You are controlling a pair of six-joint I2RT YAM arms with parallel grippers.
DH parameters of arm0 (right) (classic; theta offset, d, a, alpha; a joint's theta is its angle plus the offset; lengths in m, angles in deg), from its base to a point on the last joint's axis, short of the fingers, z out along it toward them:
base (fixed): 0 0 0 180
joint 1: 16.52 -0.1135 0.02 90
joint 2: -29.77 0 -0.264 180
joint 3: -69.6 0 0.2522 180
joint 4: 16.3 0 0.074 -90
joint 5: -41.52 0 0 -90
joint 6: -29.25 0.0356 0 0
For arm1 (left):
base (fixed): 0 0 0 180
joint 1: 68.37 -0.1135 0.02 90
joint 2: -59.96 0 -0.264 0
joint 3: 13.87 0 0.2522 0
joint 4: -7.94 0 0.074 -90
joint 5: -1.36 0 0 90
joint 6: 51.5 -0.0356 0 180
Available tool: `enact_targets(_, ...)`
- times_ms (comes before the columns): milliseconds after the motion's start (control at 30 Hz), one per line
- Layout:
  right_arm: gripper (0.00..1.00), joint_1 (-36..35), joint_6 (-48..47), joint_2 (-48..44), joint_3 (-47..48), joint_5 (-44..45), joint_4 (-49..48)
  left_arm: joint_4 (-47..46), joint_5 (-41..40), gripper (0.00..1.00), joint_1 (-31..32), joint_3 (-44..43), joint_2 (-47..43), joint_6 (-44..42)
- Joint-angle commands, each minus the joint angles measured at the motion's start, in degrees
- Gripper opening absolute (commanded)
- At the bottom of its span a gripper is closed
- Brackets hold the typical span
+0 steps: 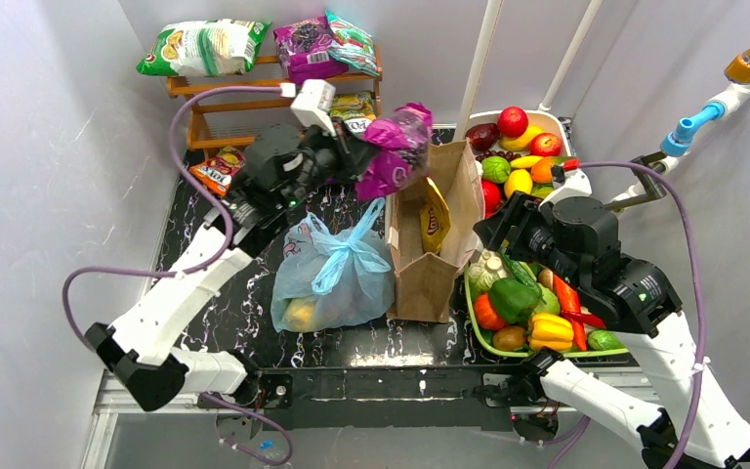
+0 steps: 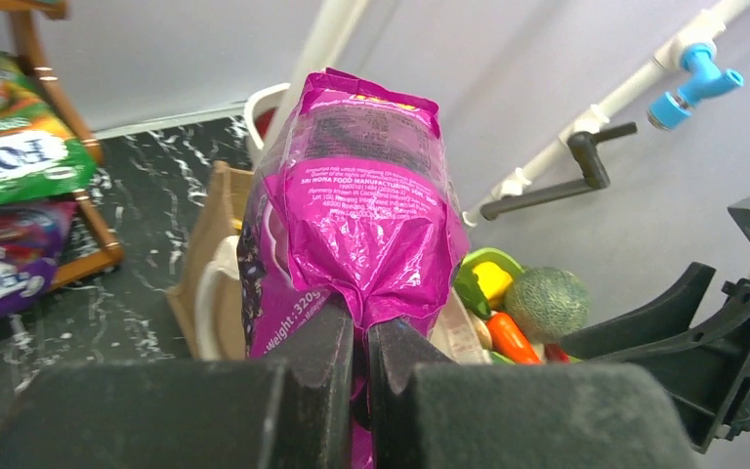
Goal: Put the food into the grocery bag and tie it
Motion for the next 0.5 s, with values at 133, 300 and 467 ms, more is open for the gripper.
enact_targets(133,0.71,0.0,1.1,-2.3,-1.2,3.9,-1.5,-6.3,-10.7,0.00,10.5,-8.5,6.9,-0.5)
enact_targets(300,0.71,0.0,1.1,-2.6,-1.6,3.7,-1.2,-9.8,-16.1,0.00,13.4,-10.1,12.0,-2.9)
enact_targets(467,0.71,0.0,0.9,-3.0,-2.1,4.1,-0.9,-12.1,-21.1,0.00,14.2,-11.0,16.4,-4.5)
